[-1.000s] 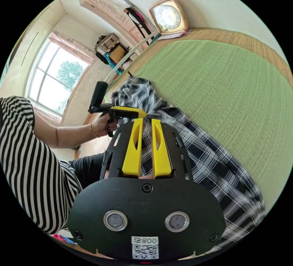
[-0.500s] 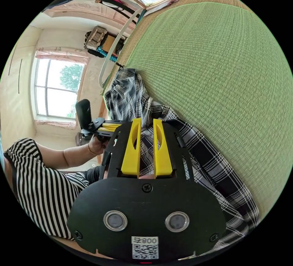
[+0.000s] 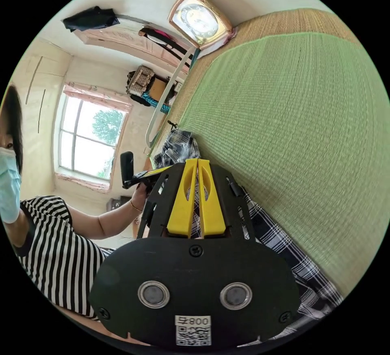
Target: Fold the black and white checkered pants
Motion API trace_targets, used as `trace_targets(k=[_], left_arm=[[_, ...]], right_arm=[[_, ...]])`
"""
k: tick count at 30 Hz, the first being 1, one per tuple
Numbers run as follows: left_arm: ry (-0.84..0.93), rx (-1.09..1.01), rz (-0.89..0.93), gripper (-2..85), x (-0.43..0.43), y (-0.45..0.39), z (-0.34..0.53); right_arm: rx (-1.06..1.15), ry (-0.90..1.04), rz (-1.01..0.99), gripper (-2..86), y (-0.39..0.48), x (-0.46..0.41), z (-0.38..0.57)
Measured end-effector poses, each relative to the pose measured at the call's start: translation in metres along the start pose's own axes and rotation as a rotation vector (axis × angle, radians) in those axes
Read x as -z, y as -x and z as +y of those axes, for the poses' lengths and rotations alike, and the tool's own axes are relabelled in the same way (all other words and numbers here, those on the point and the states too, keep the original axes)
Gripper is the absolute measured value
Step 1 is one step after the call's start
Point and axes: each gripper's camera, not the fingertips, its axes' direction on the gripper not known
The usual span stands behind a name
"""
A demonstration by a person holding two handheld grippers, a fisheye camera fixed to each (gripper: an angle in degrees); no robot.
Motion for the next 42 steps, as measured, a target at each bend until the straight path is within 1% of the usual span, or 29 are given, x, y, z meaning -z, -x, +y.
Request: trace_targets(k=[1,2,6,8,10,12,13,14,15,19,21,25,29,32,35,39,40,42], left_arm=[[0.02,0.012,-0.089,0.2,0.003,0.005,0.0],[0.044,0.011,-0.137,0.2,0.003,0.008,0.0],[0.038,0.024,-0.118,0.2,0.007,0.014,0.002],[0.045,-0.009,-0.164,0.2,0.008,0.012,0.001],[0.05,-0.012,-0.183,0.2,0.009,0.012,-0.001],[0.05,-0.011,-0.179,0.2,0.009,0.013,-0.002],[0.047,-0.006,-0.173,0.2,0.008,0.014,-0.003],[0.048,-0.003,-0.17,0.2,0.008,0.015,-0.004],[0.049,-0.004,-0.171,0.2,0.008,0.015,-0.004],[0.06,-0.007,-0.184,0.2,0.01,0.014,-0.01],[0.053,-0.007,-0.185,0.2,0.013,0.015,-0.012],[-0.003,-0.049,-0.098,0.3,0.018,0.007,-0.02],[0.019,-0.176,0.06,0.9,-0.006,-0.018,-0.042],[0.062,-0.277,0.124,1.6,-0.034,-0.042,-0.063],[0.128,-0.332,0.128,1.8,-0.062,-0.06,-0.084],[0.237,-0.364,0.047,0.9,-0.09,-0.071,-0.099],[0.239,-0.369,0.033,0.7,-0.092,-0.073,-0.101],[0.219,-0.362,0.066,0.4,-0.088,-0.073,-0.103]], right_arm=[[0.027,-0.013,0.029,0.1,0.008,0.006,-0.007],[0.049,-0.016,0.06,0.1,0.014,0.009,-0.015],[0.083,-0.011,0.121,0.0,0.026,0.01,-0.037],[0.09,0.023,0.172,0.0,0.029,0.002,-0.048],[0.083,0.05,0.181,0.0,0.029,-0.005,-0.057],[0.074,0.077,0.248,0.1,0.025,-0.013,-0.066],[0.052,0.115,0.249,0.1,0.019,-0.021,-0.071],[0.032,0.143,0.195,0.1,0.013,-0.027,-0.075],[0.026,0.144,0.186,0.2,0.012,-0.028,-0.075],[0.019,0.071,0.27,0.6,0.023,-0.015,-0.062],[0.089,0.05,0.286,1.1,0.04,-0.007,-0.048],[0.231,0.192,0.517,3.5,0.08,-0.025,0.001],[0.251,0.268,0.656,3.7,0.09,-0.046,0.033],[0.223,0.274,0.683,1.9,0.09,-0.053,0.038],[0.213,0.273,0.71,0.4,0.092,-0.06,0.04],[0.212,0.256,0.704,-0.3,0.096,-0.061,0.043],[0.209,0.251,0.702,-0.4,0.098,-0.061,0.043],[0.201,0.233,0.694,-0.5,0.101,-0.056,0.044]])
